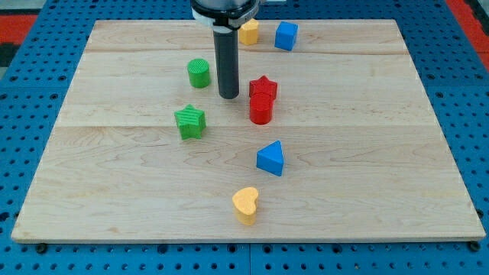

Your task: Point at the blue cube

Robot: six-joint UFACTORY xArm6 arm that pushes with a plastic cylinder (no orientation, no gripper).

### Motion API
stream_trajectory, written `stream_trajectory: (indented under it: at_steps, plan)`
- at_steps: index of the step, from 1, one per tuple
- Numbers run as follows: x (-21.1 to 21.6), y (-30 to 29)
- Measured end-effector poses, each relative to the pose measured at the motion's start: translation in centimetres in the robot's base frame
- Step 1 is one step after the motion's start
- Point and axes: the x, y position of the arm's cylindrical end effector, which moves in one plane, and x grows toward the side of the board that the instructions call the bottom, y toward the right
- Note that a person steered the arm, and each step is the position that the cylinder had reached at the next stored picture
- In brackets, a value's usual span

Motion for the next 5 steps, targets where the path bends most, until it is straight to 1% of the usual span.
stream_trajectory:
  at_steps: [1, 2, 3, 4, 5]
  plan:
    - [-2.2, 0.3]
    - [-5.4, 1.7]
    - [-7.2, 4.7]
    - [-8.4, 7.7]
    - [-9.0, 7.0]
